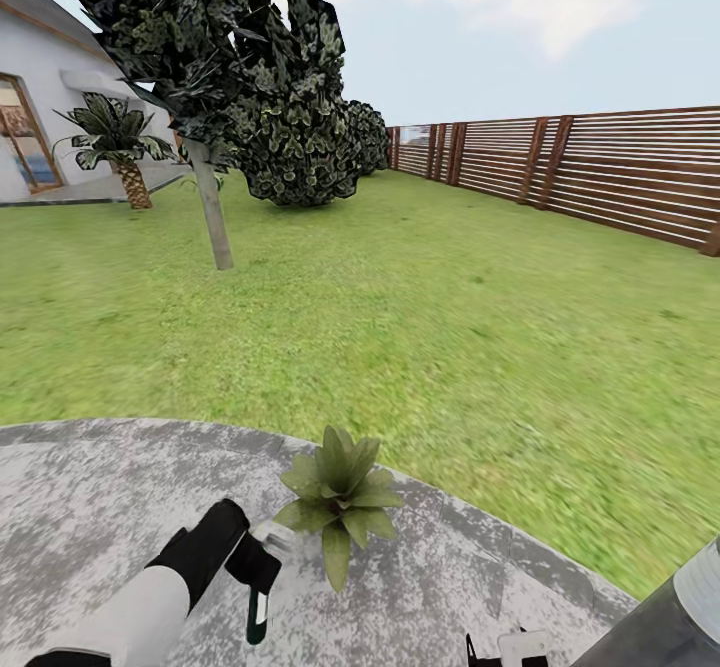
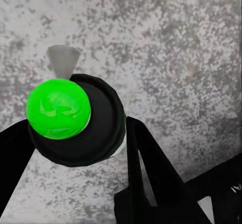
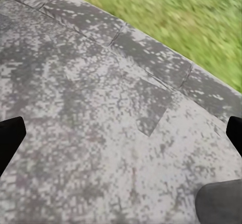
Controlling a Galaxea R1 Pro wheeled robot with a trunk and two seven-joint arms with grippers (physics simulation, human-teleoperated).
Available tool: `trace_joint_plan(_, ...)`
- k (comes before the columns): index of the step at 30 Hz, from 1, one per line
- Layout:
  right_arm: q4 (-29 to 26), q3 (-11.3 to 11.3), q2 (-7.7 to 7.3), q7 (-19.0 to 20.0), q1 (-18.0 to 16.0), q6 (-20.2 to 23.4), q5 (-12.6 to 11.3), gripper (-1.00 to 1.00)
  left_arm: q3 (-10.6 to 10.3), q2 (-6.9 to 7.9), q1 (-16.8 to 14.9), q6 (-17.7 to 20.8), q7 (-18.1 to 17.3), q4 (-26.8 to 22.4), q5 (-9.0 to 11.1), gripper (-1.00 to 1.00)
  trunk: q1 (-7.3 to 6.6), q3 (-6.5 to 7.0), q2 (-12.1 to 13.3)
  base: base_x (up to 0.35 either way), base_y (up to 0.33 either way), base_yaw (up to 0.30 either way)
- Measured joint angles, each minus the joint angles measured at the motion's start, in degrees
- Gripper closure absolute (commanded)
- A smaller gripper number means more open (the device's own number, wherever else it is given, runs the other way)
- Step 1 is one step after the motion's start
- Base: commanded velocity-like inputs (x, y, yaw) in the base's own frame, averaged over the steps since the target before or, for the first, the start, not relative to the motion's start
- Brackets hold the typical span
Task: Pick up the pesticide atomizer in the garden and spray insectifuge to fully cover both potted plants in the garden.
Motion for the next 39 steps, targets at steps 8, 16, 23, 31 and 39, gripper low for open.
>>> trace_joint_plan(8, -0.07, -0.03, -0.07, -0.11, 0.0, 0.0, 0.0, -1.0, 0.11, -4.31, -0.64, 0.83, 0.28, -0.57, -0.27, 1.0, 0.0, 0.0, 0.0, 0.0, 0.0, 0.0)
trace_joint_plan(16, -0.16, 0.04, -0.07, 0.08, 0.0, 0.0, 0.24, -1.0, 0.02, -3.24, 0.55, 0.78, 0.45, 0.64, -0.54, 1.0, 0.0, 0.0, 0.0, 0.0, 0.0, 0.0)
trace_joint_plan(23, -0.09, 0.05, -0.09, 0.09, 0.0, 0.0, 0.16, -1.0, 0.31, -3.14, 1.55, 0.63, 0.96, 1.18, -0.51, 1.0, -0.03, 0.0, 0.0, 0.109, 0.0, 0.0)
trace_joint_plan(31, -0.09, 0.1, -0.05, 0.01, 0.0, 0.0, 0.08, -1.0, 0.41, -3.21, 1.52, 0.95, 1.05, 1.11, -0.47, 1.0, 0.0, 0.0, 0.0, 0.03, 0.0, 0.0)
trace_joint_plan(39, -0.09, 0.04, -0.08, 0.0, 0.0, 0.0, 0.07, -1.0, -0.62, -4.34, -1.84, 11.73, 0.53, -0.55, -0.28, 1.0, 0.0, 0.01, 0.0, 0.0, 0.0, 0.0)
